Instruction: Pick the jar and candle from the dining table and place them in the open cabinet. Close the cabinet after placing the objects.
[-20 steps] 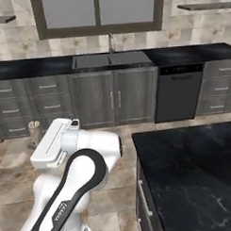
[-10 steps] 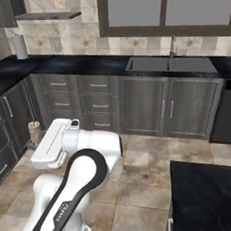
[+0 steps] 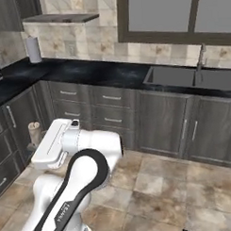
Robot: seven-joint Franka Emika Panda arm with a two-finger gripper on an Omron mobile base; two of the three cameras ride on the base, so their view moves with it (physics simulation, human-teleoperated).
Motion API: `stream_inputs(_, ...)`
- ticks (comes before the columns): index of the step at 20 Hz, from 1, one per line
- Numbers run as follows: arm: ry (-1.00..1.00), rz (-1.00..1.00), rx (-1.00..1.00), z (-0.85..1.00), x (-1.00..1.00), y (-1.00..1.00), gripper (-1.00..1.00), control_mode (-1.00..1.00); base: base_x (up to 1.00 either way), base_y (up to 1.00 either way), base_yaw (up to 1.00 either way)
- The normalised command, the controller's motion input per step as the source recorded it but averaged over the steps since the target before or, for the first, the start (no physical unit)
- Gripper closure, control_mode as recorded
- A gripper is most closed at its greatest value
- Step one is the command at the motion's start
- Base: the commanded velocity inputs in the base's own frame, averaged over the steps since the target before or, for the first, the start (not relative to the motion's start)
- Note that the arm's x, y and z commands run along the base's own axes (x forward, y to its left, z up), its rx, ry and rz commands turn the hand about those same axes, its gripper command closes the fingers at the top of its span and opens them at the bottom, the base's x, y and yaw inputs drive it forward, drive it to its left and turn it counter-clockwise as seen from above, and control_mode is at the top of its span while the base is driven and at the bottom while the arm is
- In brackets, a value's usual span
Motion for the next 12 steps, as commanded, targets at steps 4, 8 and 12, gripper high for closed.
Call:
stream_inputs(4, 0.0, 0.0, 0.0, 0.0, 0.0, 0.0, 1.0, 1.0, 1.0, 0.1, 0.2)
stream_inputs(8, 0.0, 0.0, 0.0, 0.0, 0.0, 0.0, 1.0, 1.0, 1.0, 0.19, 0.18)
stream_inputs(12, 0.0, 0.0, 0.0, 0.0, 0.0, 0.0, 1.0, 1.0, 0.77, 0.53, 0.05)
